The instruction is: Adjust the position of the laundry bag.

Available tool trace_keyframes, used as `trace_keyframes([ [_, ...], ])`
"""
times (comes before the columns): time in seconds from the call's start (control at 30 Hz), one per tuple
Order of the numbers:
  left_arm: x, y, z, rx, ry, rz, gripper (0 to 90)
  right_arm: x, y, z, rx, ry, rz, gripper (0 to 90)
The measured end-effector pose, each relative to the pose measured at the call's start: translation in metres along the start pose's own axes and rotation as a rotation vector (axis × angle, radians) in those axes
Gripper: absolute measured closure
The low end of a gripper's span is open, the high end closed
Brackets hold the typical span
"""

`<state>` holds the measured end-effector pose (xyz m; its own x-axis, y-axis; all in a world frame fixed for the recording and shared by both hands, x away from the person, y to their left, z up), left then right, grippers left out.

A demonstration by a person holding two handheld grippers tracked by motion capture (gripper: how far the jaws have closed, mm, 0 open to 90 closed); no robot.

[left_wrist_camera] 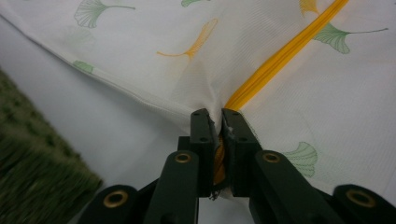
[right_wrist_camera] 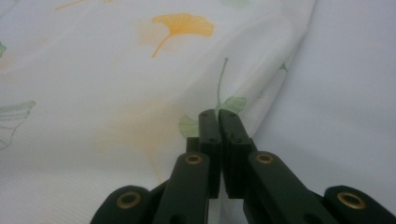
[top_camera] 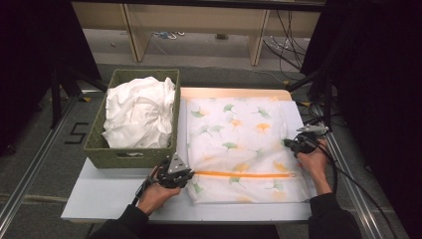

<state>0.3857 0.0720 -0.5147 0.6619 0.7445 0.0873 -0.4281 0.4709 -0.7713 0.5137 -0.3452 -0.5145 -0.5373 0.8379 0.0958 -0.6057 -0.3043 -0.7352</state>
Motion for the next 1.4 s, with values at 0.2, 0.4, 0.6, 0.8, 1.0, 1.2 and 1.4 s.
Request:
trace_keyframes([
  [0.2,0.007,0.009,0.007,0.031,0.003,-0.005,82.7,0.015,-0.001,-0.001,0.049,-0.033,0.006,89.3],
  [0.4,0.012,0.013,0.010,0.030,-0.007,0.001,82.4,0.022,0.002,0.005,0.063,-0.045,0.015,89.3],
  [0.6,0.015,0.015,0.009,0.043,-0.022,-0.020,81.7,0.024,0.008,0.008,0.069,-0.026,0.060,89.3],
  [0.8,0.017,0.018,0.012,0.069,-0.030,0.006,73.5,0.026,0.012,0.011,0.071,-0.029,0.073,89.2],
  [1.0,0.014,0.005,0.026,0.011,-0.061,0.068,43.2,0.029,0.010,0.016,0.030,-0.044,0.038,75.6],
  [1.2,0.000,-0.008,0.032,-0.039,-0.040,0.080,32.0,0.037,0.004,0.031,-0.024,-0.074,0.056,52.4],
  [1.4,-0.019,-0.015,0.022,-0.055,0.026,0.086,24.4,0.044,0.007,0.043,-0.062,-0.095,0.067,40.5],
])
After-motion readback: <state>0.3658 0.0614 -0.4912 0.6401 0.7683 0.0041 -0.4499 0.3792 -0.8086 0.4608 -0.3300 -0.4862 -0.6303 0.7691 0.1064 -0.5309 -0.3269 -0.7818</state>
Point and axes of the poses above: each handheld gripper's, and its own axes: z roughly backward along the jaws, y roughly out of its underside, x roughly to its left, the point moved 5 cm from there along -z, roughly forward along the jaws, and after that the axes turned 7 degrees about -y, right-handed, at the moved point
